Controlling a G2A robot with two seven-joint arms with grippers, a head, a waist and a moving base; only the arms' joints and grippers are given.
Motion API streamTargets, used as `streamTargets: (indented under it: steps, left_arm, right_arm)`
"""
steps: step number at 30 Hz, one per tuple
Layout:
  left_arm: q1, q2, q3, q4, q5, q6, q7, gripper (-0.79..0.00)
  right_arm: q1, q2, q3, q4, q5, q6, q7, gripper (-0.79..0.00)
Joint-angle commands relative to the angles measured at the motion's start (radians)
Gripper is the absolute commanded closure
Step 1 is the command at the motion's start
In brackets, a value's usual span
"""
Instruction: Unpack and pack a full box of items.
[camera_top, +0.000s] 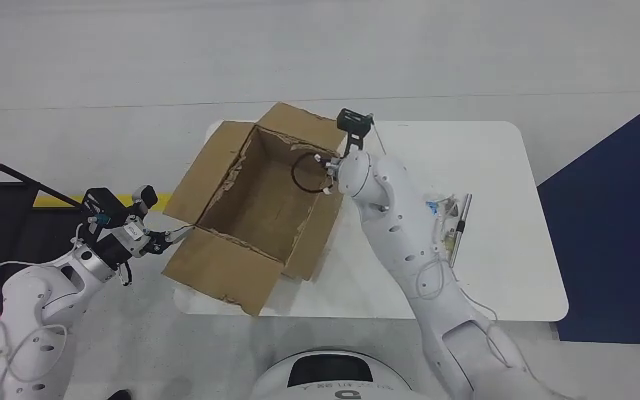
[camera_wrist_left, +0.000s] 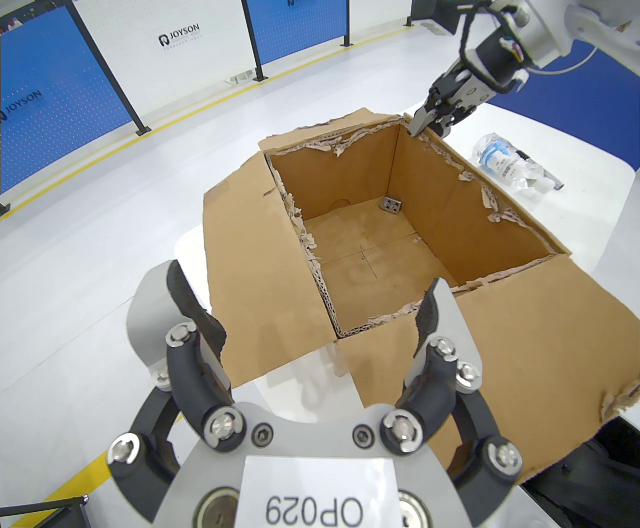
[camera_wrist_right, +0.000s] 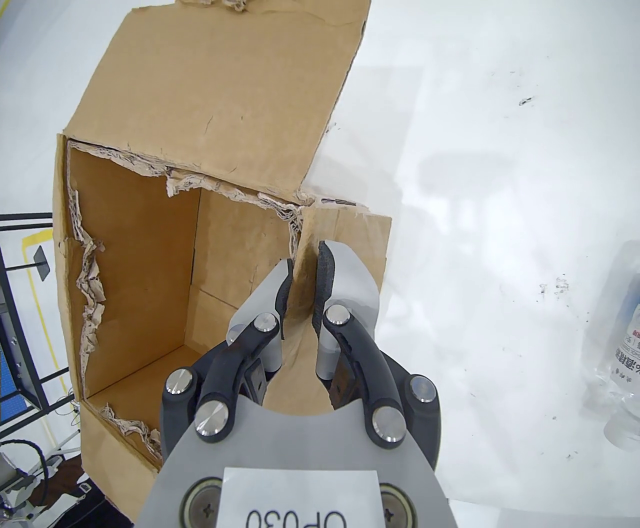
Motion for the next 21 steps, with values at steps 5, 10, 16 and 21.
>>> streamTargets:
  steps: [5,10,16,21]
  left_arm:
    - [0.0,0.0,0.0,0.0,0.0,0.0,0.0,-0.785]
    - [0.0,0.0,0.0,0.0,0.0,0.0,0.0,-0.785]
    - [0.0,0.0,0.0,0.0,0.0,0.0,0.0,-0.785]
    - [-0.001,0.0,-0.001,0.004,0.002,0.01,-0.004,-0.785]
  right_arm:
    - [0.046,0.002,-0.007,0.074,0.003,-0.078,0.061,0.0]
    - [0.054,0.011,0.042,0.097,0.056,-0.144,0.072,0.0]
    - [0.03,0.02,0.069,0.072,0.058,-0.154,0.059,-0.345]
    - [-0.038,0.023,0.069,-0.031,0.075,-0.156,0.011,-0.785]
